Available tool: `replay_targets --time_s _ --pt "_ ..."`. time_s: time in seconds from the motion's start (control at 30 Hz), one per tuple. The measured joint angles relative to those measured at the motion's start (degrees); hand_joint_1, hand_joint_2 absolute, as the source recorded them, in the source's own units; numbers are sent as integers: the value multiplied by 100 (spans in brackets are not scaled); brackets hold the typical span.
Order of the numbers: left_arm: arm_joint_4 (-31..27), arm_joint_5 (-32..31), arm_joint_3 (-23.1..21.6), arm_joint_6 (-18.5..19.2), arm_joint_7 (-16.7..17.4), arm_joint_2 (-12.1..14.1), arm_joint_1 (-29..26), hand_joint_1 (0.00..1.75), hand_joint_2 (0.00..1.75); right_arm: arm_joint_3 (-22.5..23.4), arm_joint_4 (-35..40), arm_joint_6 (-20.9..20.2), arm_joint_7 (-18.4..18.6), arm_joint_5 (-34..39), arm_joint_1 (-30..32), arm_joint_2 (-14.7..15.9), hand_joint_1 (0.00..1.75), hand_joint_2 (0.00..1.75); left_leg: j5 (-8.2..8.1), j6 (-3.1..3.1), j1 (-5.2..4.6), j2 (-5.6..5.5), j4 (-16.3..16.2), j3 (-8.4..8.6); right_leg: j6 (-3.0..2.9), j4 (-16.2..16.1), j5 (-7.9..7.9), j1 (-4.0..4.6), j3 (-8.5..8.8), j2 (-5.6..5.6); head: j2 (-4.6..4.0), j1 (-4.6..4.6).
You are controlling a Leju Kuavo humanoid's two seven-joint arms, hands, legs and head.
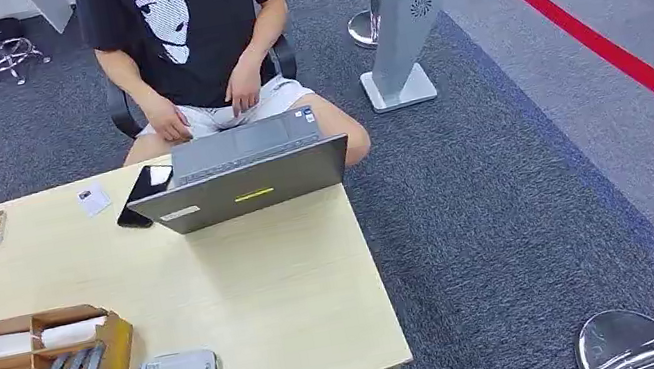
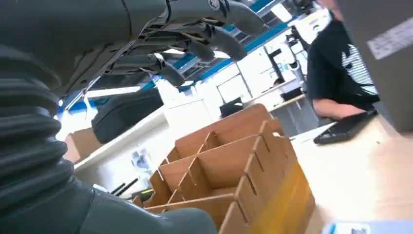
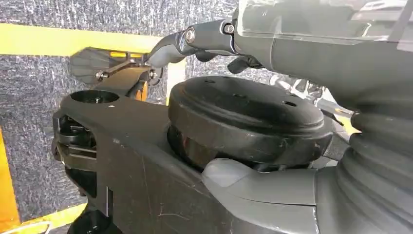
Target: Pass the card to the sensor for recognition and then transmit it.
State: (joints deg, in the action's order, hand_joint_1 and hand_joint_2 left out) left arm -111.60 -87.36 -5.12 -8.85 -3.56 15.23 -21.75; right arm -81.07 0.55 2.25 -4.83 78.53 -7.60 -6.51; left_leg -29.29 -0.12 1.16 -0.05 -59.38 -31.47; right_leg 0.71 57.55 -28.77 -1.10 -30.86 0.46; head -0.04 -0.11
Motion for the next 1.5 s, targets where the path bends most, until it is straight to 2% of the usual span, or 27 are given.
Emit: replay_targets --time_s 0.13,0.37,0.73,0.9,0.97,1.0,1.03,1.27,1.37,1.4,1.5 --pt "-107 -15 -366 44 327 364 -181 0 175 -59 0 22 0 66 1 0 0 175 0 0 0 1 0 0 0 0 0 0 -1 0 0 2" --pt "-220 40 -570 44 694 881 -463 0 175 -120 0 33 0 155 1 -2 0 175 0 0 0 0 1 -1 0 0 0 0 0 -1 0 2" --pt "-229 40 -579 44 710 893 -482 0 175 -122 0 33 0 155 1 -2 0 175 0 0 0 0 0 -1 0 0 0 0 0 -1 0 2" --pt "-304 37 -620 41 834 1035 -578 0 175 -127 0 33 -2 186 2 -2 0 175 0 0 0 0 0 -1 0 0 0 0 1 -1 0 4" --pt "-428 101 -622 28 1014 1216 -713 0 175 -149 0 31 -7 263 5 -9 0 175 0 0 0 0 1 0 0 0 0 0 1 0 0 2" --pt "-468 136 -353 -2 970 1203 -882 0 175 -201 0 18 -11 370 8 -13 0 175 0 0 0 -1 1 -3 -1 0 -1 0 1 -2 0 4" --pt "-468 169 -35 -7 750 1081 -921 0 175 -242 -2 15 -11 393 7 -13 0 175 0 0 0 -1 1 -4 -1 0 -1 0 1 -2 0 4" --pt "-424 186 523 -4 342 695 -976 0 175 -308 -9 13 -15 468 6 -22 0 175 0 0 0 -2 1 -3 0 0 -1 0 3 -3 0 2" --pt "-360 175 803 -11 1 444 -952 0 175 -334 -9 11 -22 488 5 -24 0 175 0 0 0 -2 1 -3 0 0 -1 0 3 -2 0 2" --pt "-306 156 972 -13 -214 279 -921 0 175 -371 -9 11 -28 516 4 -24 0 175 0 0 0 -1 1 -3 0 0 -1 0 2 -2 0 2" --pt "-182 125 1305 -15 -485 3 -838 0 175 -411 -13 11 -37 564 3 -26 0 175 0 0 0 -2 1 -2 0 0 -1 0 2 -3 0 2"
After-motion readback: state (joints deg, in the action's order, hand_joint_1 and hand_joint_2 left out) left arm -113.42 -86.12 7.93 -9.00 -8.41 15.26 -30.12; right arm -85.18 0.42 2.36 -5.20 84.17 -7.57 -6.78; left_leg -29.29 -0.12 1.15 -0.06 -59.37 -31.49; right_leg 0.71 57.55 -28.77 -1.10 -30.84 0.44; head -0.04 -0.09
